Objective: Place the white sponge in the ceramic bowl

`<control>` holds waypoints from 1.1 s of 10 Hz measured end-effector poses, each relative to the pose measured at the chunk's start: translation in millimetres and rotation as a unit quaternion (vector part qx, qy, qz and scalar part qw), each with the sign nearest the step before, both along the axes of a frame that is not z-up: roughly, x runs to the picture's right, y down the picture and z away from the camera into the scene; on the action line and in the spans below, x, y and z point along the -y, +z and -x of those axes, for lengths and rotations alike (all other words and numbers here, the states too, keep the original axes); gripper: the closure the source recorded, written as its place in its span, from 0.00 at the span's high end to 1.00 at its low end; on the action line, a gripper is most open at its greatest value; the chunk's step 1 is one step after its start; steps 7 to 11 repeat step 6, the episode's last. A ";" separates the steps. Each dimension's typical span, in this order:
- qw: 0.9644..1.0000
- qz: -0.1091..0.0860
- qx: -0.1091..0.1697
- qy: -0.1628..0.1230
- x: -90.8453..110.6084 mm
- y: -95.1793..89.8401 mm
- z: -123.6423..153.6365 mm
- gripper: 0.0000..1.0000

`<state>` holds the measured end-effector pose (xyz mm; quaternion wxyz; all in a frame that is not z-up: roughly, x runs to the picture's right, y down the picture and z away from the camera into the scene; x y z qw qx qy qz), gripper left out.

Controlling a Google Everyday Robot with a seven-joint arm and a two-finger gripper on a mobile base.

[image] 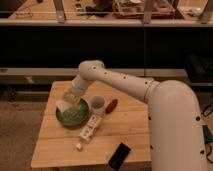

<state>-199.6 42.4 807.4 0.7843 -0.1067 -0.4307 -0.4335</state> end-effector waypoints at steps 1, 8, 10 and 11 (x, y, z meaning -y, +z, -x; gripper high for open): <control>1.000 0.002 -0.005 0.004 3.7 6.4 -2.7 0.80; 1.000 0.003 -0.002 0.007 10.4 13.6 -6.6 0.80; 1.000 0.003 -0.002 0.007 10.4 13.6 -6.6 0.80; 1.000 0.003 -0.002 0.007 10.4 13.6 -6.6 0.80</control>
